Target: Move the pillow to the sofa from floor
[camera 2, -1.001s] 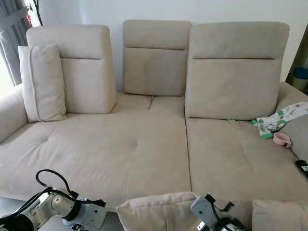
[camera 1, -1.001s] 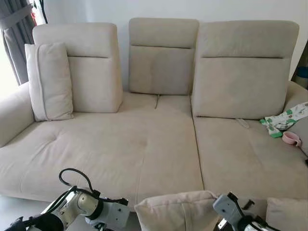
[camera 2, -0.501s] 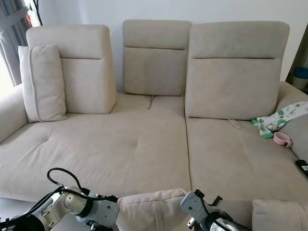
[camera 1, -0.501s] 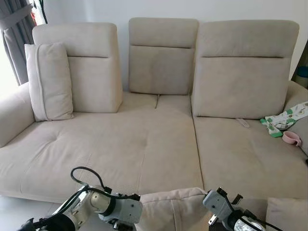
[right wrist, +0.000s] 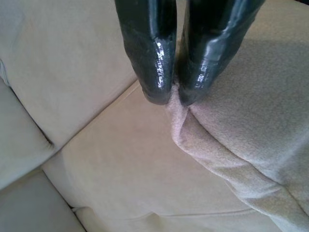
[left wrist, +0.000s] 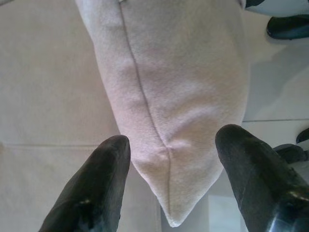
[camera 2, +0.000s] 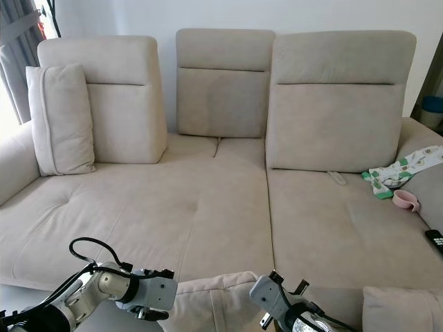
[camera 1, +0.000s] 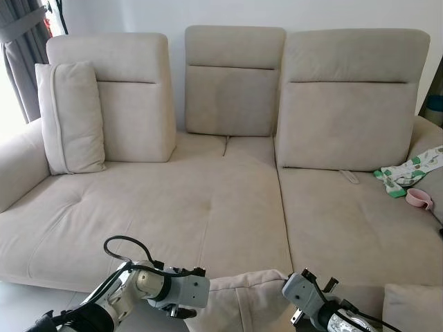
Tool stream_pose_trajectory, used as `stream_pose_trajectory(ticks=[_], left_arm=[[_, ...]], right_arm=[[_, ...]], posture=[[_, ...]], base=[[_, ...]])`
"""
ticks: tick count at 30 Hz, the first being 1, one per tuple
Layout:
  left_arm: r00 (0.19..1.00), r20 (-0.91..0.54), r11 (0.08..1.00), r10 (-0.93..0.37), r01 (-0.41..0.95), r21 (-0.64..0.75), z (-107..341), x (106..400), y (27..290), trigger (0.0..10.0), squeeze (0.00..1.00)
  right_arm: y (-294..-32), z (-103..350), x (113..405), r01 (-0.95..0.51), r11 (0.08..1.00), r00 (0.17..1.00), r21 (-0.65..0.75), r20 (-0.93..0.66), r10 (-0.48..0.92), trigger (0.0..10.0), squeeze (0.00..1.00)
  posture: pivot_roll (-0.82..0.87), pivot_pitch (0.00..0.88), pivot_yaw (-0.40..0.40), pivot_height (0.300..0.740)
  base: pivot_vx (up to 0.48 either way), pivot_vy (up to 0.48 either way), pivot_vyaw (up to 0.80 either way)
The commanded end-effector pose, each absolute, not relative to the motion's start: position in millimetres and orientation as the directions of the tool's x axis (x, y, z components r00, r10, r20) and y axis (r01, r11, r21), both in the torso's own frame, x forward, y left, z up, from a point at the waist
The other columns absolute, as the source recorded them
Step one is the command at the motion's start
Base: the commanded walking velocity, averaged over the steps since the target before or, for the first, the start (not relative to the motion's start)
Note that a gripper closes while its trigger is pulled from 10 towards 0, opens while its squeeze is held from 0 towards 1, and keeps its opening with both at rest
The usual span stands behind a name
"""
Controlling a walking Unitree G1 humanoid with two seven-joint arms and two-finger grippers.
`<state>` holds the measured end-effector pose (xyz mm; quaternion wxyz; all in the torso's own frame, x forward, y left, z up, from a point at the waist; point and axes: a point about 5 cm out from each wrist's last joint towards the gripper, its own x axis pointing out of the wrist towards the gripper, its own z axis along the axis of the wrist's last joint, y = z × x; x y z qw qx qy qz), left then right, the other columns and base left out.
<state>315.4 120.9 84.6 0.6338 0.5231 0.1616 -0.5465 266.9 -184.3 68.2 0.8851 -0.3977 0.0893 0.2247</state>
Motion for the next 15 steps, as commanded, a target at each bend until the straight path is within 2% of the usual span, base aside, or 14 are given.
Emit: stream_pose_trajectory(ticks=[1,8,15], left_arm=[[0.384,-0.802,-0.144,-0.458,0.858,0.493,81.7,320.1,126.9,10.0,0.0],[0.428,-0.802,-0.108,-0.417,0.853,0.511,78.8,325.4,116.8,10.0,0.0],[0.339,-0.859,-0.179,-0.384,0.885,0.429,72.5,316.7,123.4,10.0,0.0]], right_arm=[[-174.4,70.8,264.0,-0.483,0.569,0.874,-0.665,-0.324,0.364,0.0,0.0],[-157.3,83.3,264.8,-0.472,0.563,0.873,-0.678,-0.27,0.406,0.0,0.0],[-160.2,93.0,270.5,-0.416,0.577,0.899,-0.702,-0.221,0.379,0.0,0.0]], posture=[[-0.12,0.0,0.042,0.561],[-0.12,0.0,0.047,0.561],[-0.12,0.0,0.051,0.561]], base=[[0.0,0.0,0.0],[0.0,0.0,0.0],[0.0,0.0,0.0]])
